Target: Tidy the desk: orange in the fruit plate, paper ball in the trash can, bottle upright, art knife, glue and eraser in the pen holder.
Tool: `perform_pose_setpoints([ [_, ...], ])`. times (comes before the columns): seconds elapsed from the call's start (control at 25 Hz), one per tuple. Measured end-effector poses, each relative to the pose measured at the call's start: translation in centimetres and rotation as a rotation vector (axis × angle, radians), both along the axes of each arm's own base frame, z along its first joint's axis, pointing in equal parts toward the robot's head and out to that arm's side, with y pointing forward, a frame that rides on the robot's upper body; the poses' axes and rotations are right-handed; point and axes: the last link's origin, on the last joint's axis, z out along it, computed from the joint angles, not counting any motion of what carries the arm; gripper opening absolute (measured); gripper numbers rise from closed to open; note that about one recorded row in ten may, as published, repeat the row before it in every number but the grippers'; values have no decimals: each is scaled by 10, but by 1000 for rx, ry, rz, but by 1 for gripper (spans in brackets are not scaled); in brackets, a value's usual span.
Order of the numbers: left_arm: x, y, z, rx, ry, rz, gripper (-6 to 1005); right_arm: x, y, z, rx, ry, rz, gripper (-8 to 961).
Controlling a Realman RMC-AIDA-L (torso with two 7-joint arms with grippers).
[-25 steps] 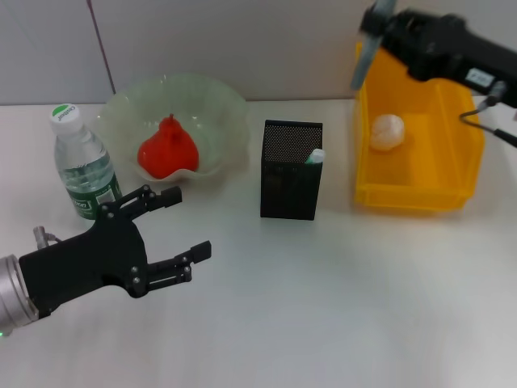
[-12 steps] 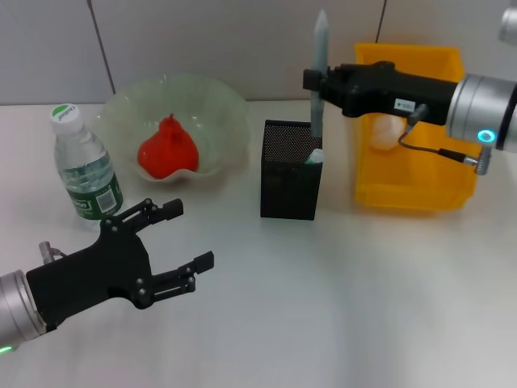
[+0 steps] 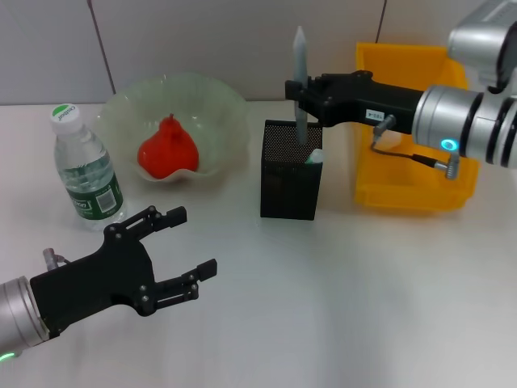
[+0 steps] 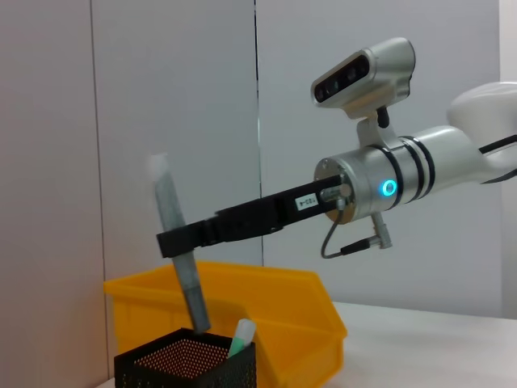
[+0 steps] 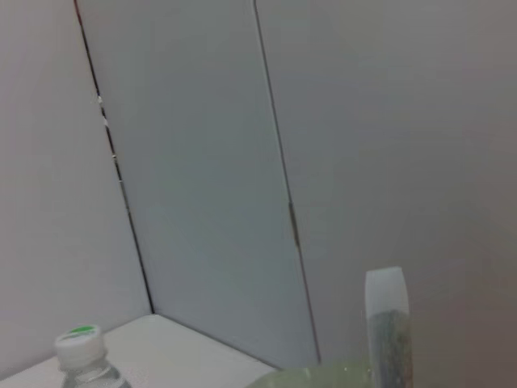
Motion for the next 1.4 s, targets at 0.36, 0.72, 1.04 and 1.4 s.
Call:
perform_pose_setpoints([
  [0.36, -2, -1, 0, 1, 4, 6, 847, -8, 7, -14, 30, -47, 6, 135],
  [0.72, -2, -1, 0, 1, 5, 7, 847, -3, 6, -14, 36, -39, -17, 172],
  [1.04, -2, -1, 1, 0, 5, 9, 846, 2, 3, -12, 44, -14, -29, 451],
  [1.4, -3, -3, -1, -11, -6, 22, 846, 6, -20, 18, 88, 249, 16, 695],
])
